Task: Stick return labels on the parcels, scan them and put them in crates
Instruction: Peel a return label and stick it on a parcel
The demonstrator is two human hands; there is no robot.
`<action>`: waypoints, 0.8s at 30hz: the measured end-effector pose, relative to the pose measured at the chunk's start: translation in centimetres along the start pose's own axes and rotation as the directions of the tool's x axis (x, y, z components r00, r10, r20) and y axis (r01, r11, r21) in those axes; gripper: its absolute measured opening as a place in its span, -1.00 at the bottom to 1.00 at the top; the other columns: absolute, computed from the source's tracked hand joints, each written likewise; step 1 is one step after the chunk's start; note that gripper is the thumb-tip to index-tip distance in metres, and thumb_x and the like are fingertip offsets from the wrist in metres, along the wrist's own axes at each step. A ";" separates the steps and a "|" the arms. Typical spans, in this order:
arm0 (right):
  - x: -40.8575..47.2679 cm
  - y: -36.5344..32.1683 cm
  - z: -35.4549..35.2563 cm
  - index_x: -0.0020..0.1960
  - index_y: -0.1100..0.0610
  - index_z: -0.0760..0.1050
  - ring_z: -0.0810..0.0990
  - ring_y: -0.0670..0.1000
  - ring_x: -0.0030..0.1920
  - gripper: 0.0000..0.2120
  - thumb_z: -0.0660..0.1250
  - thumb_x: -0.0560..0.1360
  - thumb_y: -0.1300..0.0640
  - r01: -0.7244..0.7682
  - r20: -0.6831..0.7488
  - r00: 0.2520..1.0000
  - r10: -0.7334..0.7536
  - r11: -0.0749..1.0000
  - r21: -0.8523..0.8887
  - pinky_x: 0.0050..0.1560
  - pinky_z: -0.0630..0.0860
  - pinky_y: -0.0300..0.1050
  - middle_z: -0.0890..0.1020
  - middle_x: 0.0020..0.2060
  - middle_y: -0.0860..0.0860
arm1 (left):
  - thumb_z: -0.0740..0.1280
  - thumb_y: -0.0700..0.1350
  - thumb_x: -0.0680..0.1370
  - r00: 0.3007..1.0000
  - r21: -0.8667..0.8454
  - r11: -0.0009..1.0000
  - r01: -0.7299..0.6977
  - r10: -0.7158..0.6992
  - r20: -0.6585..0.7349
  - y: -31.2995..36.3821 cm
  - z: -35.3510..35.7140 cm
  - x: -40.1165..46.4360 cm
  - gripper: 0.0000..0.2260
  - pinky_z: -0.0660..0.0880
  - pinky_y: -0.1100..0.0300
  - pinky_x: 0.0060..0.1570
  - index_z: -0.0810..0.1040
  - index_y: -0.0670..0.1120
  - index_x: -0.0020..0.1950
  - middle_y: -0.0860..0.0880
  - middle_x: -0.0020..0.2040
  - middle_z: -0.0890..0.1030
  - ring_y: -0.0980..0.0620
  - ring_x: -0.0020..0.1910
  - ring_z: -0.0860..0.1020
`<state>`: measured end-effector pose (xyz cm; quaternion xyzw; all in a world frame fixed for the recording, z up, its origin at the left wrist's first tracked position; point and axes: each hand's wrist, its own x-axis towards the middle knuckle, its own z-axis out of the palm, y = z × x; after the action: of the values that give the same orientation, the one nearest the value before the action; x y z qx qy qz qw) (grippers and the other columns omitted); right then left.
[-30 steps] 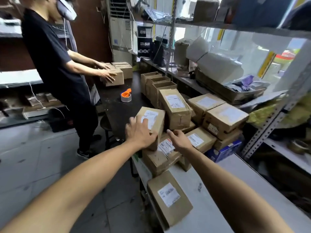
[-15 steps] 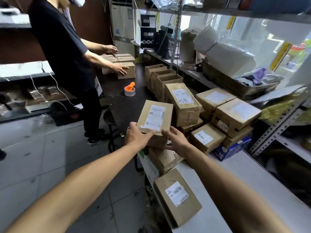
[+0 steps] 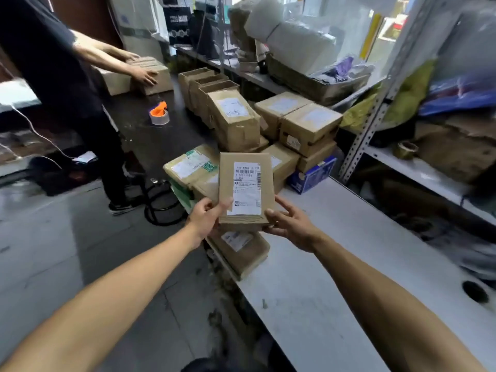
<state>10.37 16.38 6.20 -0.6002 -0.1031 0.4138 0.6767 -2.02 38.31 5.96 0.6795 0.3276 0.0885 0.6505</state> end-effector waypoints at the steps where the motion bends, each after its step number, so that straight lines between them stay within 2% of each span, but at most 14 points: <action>1: -1.6 0.8 -1.4 0.54 -0.06 0.26 0.64 0.21 0.23 -0.24 0.49 0.42 0.13 0.003 -0.017 1.000 -0.003 1.000 0.019 0.18 0.62 0.17 0.60 0.29 0.19 | 0.53 0.41 0.13 0.998 0.030 0.999 0.021 -0.023 0.061 -0.1 1.3 -0.9 -0.34 0.62 -0.18 -0.03 0.48 -0.08 -0.10 0.00 -0.21 0.59 0.00 -0.20 0.57; 3: -5.3 2.5 -4.4 0.53 -0.04 0.30 0.64 0.23 0.22 -0.26 0.50 0.41 0.15 0.021 -0.064 0.998 -0.017 0.998 0.063 0.20 0.60 0.20 0.62 0.26 0.21 | 0.57 0.35 0.12 0.982 0.060 0.996 0.058 -0.068 0.178 -0.5 4.7 -3.0 -0.35 0.67 -0.10 -0.11 0.41 -0.08 -0.11 -0.03 -0.18 0.61 0.00 -0.22 0.59; 6: -11.1 4.9 -8.8 0.49 -0.03 0.34 0.64 0.26 0.21 -0.33 0.48 0.45 0.21 0.034 -0.180 0.983 -0.014 0.993 0.110 0.18 0.60 0.23 0.64 0.22 0.23 | 0.63 0.17 0.27 0.941 0.103 0.990 0.094 -0.123 0.317 -2.0 10.1 -5.3 -0.50 0.64 -0.08 -0.10 0.37 -0.05 -0.19 -0.04 -0.21 0.61 0.01 -0.26 0.59; 9: -17.0 7.4 -12.4 0.43 -0.04 0.40 0.66 0.23 0.18 -0.36 0.51 0.41 0.21 0.027 -0.303 0.953 0.010 0.993 0.117 0.10 0.64 0.22 0.66 0.19 0.21 | 0.59 0.01 0.41 0.878 0.162 0.979 0.124 -0.184 0.441 -3.9 15.4 -7.4 -0.59 0.64 -0.19 0.00 0.33 -0.03 -0.22 -0.07 -0.18 0.64 -0.05 -0.14 0.62; 11: -20.7 9.1 -14.6 0.43 -0.02 0.42 0.68 0.20 0.16 -0.33 0.55 0.37 0.16 0.004 -0.387 0.922 0.030 0.996 0.087 0.05 0.65 0.21 0.68 0.17 0.18 | 0.57 -0.02 0.44 0.830 0.216 0.969 0.123 -0.219 0.512 -5.1 18.7 -8.9 -0.61 0.66 -0.19 -0.01 0.32 -0.04 -0.21 -0.12 -0.12 0.68 -0.10 -0.06 0.65; 14: -26.0 11.4 -16.9 0.39 0.07 0.48 0.71 0.10 0.08 -0.46 0.53 0.46 0.13 -0.047 -0.565 0.825 0.034 0.999 -0.008 0.01 0.66 0.06 0.70 0.12 0.11 | 0.60 -0.03 0.41 0.776 0.264 0.959 0.102 -0.243 0.582 -6.7 23.5 -11.4 -0.60 0.67 -0.17 -0.05 0.35 -0.06 -0.22 -0.18 -0.07 0.69 -0.14 -0.02 0.67; 15: -27.6 12.3 -17.5 0.35 0.12 0.52 0.72 0.06 0.04 -0.54 0.52 0.49 0.09 -0.067 -0.647 0.762 0.018 0.996 -0.052 -0.02 0.65 -0.03 0.71 0.07 0.08 | 0.60 -0.03 0.40 0.757 0.275 0.956 0.098 -0.251 0.603 -7.0 24.9 -12.2 -0.60 0.67 -0.18 -0.05 0.36 -0.06 -0.23 -0.18 -0.08 0.69 -0.14 -0.02 0.67; 16: -29.2 13.0 -18.0 0.27 0.14 0.56 0.71 0.04 -0.02 -0.61 0.50 0.51 0.03 -0.091 -0.742 0.670 -0.013 0.991 -0.100 -0.08 0.62 -0.11 0.72 0.00 0.05 | 0.60 -0.02 0.39 0.745 0.281 0.955 0.091 -0.253 0.617 -7.3 26.2 -12.9 -0.60 0.67 -0.18 -0.04 0.36 -0.07 -0.22 -0.17 -0.08 0.69 -0.13 -0.03 0.67; 17: -30.8 14.0 -18.5 0.17 0.13 0.59 0.69 0.03 -0.07 -0.68 0.48 0.52 -0.03 -0.127 -0.841 0.538 -0.061 0.980 -0.153 -0.13 0.57 -0.16 0.70 -0.08 0.02 | 0.61 -0.02 0.39 0.733 0.293 0.953 0.079 -0.254 0.631 -7.5 27.4 -13.5 -0.60 0.66 -0.19 -0.03 0.36 -0.07 -0.22 -0.16 -0.08 0.68 -0.12 -0.04 0.67; 19: -34.2 15.9 -19.5 0.01 0.10 0.55 0.61 0.04 -0.11 -0.73 0.46 0.51 -0.09 -0.267 -0.965 0.207 -0.159 0.940 -0.212 -0.15 0.46 -0.13 0.62 -0.18 -0.03 | 0.61 0.00 0.38 0.721 0.312 0.949 0.039 -0.243 0.649 -7.9 29.3 -14.6 -0.58 0.67 -0.17 -0.04 0.35 -0.06 -0.22 -0.14 -0.09 0.68 -0.11 -0.04 0.67; 21: -37.1 17.9 -20.1 0.02 0.11 0.48 0.55 0.11 0.04 -0.68 0.48 0.47 -0.08 -0.417 -0.982 -0.088 -0.169 0.901 -0.118 0.01 0.46 -0.03 0.56 -0.04 0.01 | 0.61 0.02 0.38 0.719 0.330 0.944 -0.005 -0.226 0.657 -8.2 30.6 -15.4 -0.57 0.66 -0.16 -0.03 0.34 -0.05 -0.22 -0.11 -0.09 0.68 -0.10 -0.03 0.67; 22: -38.3 18.9 -20.3 0.08 0.12 0.45 0.50 0.15 0.15 -0.61 0.50 0.45 -0.08 -0.464 -0.973 -0.199 -0.114 0.886 -0.009 0.14 0.45 0.03 0.53 0.09 0.07 | 0.61 0.03 0.38 0.716 0.344 0.939 -0.023 -0.225 0.661 -8.4 31.1 -15.7 -0.56 0.66 -0.17 -0.01 0.34 -0.05 -0.23 -0.11 -0.09 0.68 -0.09 -0.03 0.66; 23: -39.2 20.1 -20.4 0.16 0.13 0.41 0.45 0.20 0.23 -0.52 0.52 0.42 -0.08 -0.470 -0.960 -0.279 -0.016 0.874 0.122 0.24 0.40 0.08 0.47 0.21 0.13 | 0.62 0.04 0.38 0.714 0.357 0.933 -0.037 -0.225 0.663 -8.6 31.4 -15.9 -0.56 0.66 -0.18 0.00 0.34 -0.05 -0.23 -0.09 -0.10 0.67 -0.09 -0.03 0.66; 24: -39.9 21.0 -20.5 0.24 0.13 0.36 0.41 0.24 0.28 -0.42 0.54 0.39 -0.08 -0.433 -0.943 -0.314 0.114 0.866 0.249 0.31 0.36 0.11 0.41 0.29 0.17 | 0.62 0.04 0.37 0.712 0.369 0.928 -0.049 -0.227 0.665 -8.8 31.6 -16.1 -0.56 0.65 -0.18 0.02 0.35 -0.06 -0.23 -0.08 -0.12 0.66 -0.08 -0.03 0.65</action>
<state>-11.10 -27.13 -3.75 -0.7609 0.5648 -0.0769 0.3100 -0.06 2.69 -1.77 0.7526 0.1017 -0.2673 0.5931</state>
